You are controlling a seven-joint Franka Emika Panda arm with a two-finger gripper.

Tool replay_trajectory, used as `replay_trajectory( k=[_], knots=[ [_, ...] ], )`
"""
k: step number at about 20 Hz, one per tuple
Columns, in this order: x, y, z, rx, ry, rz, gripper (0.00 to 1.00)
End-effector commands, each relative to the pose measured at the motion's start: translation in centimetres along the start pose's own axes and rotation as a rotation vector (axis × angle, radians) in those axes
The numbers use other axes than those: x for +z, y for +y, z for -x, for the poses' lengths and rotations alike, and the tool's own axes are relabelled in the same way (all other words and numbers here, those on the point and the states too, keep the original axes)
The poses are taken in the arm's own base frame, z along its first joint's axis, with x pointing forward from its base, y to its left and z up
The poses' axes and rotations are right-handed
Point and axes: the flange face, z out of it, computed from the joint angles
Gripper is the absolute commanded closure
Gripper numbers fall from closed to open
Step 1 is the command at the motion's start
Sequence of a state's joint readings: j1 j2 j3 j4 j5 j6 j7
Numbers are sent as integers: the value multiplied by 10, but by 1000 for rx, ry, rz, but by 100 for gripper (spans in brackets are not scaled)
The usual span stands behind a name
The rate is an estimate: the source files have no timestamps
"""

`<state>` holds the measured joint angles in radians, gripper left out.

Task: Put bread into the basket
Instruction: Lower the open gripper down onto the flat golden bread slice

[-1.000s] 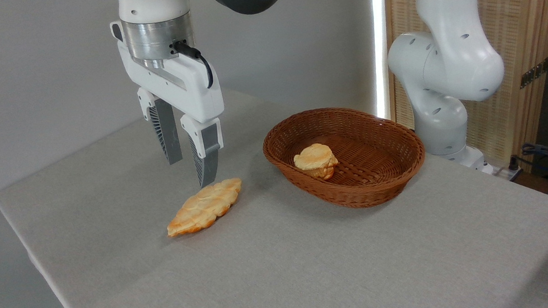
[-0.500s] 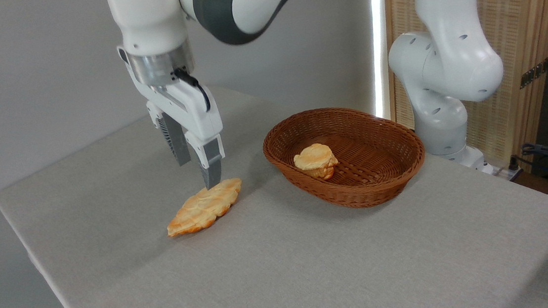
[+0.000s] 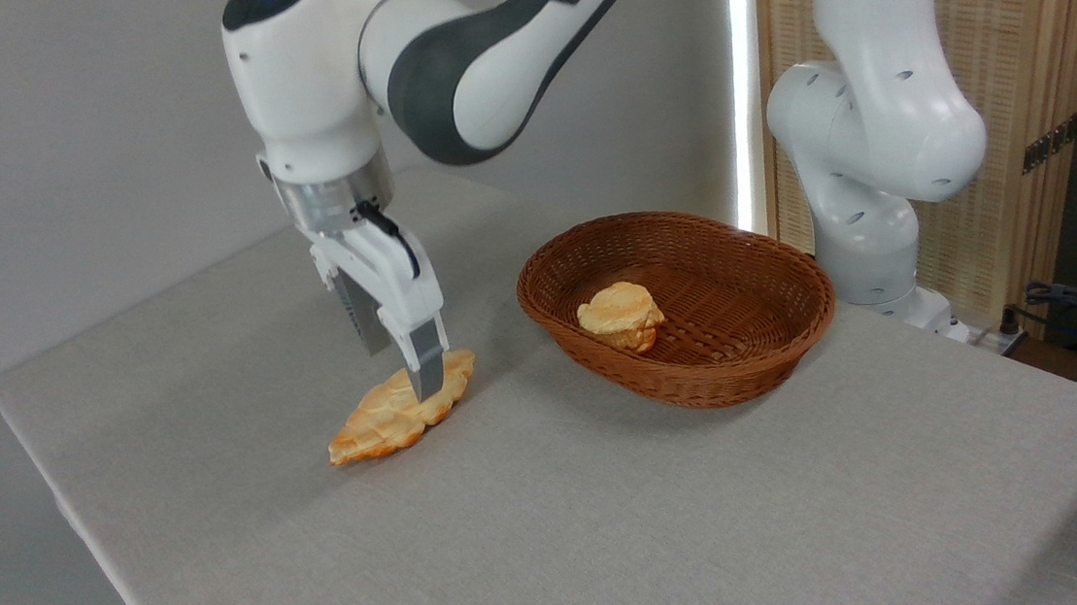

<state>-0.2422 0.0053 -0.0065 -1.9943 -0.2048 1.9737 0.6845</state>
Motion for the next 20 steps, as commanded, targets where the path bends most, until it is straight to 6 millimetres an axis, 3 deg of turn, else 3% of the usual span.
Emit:
replay_trajectory(
  k=[1,8,20],
  knots=[
    [20,-12,-8,-38,23,-5,0],
    [52,-13,-21,-51,5,-4,0],
    [39,-15,-23,-54,25,-17,0]
  ],
)
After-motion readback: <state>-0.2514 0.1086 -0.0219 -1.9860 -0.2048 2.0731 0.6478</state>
